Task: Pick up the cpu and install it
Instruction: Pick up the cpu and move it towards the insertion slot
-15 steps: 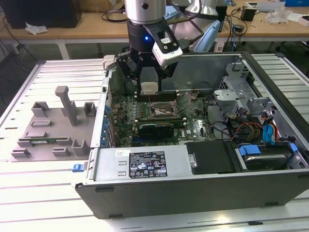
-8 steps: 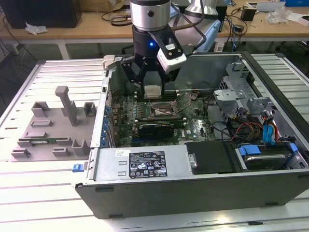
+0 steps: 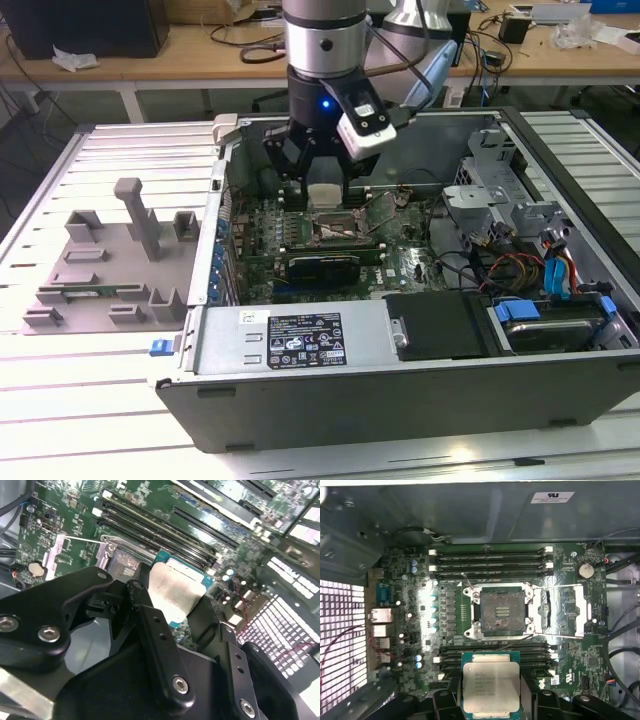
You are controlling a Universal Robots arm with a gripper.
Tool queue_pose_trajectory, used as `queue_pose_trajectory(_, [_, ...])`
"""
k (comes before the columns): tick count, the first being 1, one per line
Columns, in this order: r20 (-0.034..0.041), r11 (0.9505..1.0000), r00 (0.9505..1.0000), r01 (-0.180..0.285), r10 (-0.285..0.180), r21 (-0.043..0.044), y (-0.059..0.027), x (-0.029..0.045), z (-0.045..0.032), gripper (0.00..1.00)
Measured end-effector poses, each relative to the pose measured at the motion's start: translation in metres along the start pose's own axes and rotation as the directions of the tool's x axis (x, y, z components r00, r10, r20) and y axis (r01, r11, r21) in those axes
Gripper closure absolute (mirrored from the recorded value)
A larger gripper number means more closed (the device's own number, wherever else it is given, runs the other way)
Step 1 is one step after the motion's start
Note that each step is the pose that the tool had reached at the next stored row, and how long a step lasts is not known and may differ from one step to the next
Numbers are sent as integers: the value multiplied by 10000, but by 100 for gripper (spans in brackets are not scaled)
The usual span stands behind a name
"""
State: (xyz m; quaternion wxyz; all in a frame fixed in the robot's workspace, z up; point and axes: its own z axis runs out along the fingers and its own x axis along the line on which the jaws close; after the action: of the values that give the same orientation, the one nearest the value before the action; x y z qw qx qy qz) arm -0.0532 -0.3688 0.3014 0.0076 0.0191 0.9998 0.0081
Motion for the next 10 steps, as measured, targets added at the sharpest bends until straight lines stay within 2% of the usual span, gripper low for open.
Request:
queue_pose_trajectory(5, [-27,10000,10000,1,-1,0,61,-145,80,45])
queue_pose_trajectory(10, [-29,9998,9998,197,-197,-3,115,-185,135,45])
